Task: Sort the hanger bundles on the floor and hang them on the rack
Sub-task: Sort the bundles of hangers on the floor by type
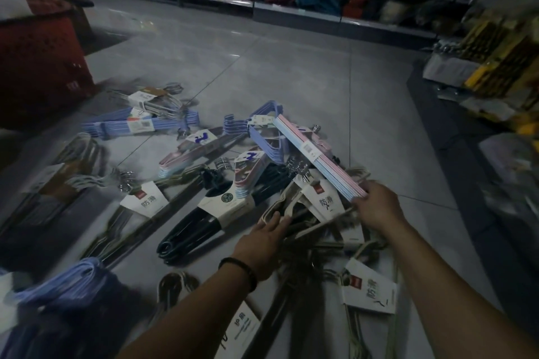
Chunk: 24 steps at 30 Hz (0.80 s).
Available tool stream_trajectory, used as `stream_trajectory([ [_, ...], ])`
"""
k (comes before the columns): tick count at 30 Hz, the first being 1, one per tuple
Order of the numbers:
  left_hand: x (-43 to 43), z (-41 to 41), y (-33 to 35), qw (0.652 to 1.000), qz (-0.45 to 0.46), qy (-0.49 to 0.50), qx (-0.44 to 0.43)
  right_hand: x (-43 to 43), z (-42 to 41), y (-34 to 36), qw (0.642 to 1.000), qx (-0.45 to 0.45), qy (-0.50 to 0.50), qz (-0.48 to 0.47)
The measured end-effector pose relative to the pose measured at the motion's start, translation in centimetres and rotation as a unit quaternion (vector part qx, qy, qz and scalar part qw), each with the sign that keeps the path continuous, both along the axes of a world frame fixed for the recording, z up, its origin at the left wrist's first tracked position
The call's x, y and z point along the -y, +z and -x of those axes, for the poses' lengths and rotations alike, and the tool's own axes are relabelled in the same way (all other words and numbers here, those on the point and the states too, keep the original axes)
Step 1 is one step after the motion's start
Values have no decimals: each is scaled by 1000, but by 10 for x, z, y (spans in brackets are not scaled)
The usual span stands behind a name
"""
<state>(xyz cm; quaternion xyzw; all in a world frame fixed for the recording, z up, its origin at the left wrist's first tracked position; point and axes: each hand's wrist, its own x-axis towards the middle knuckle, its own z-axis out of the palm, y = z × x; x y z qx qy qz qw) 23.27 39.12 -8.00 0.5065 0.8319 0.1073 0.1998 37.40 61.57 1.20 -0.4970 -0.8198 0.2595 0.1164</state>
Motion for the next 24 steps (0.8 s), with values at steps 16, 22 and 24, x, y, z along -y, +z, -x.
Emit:
stream_trajectory([
  [16,14,-5,26,999,-23,18,42,37,11,108,879,-474,-31,46],
  [22,-9,-2,110,852,-227,148,447,85,-42,101,938,-334,73,-64],
  [24,-13,5,138,715,-270,138,630,109,-55,84,942,-276,135,-131],
])
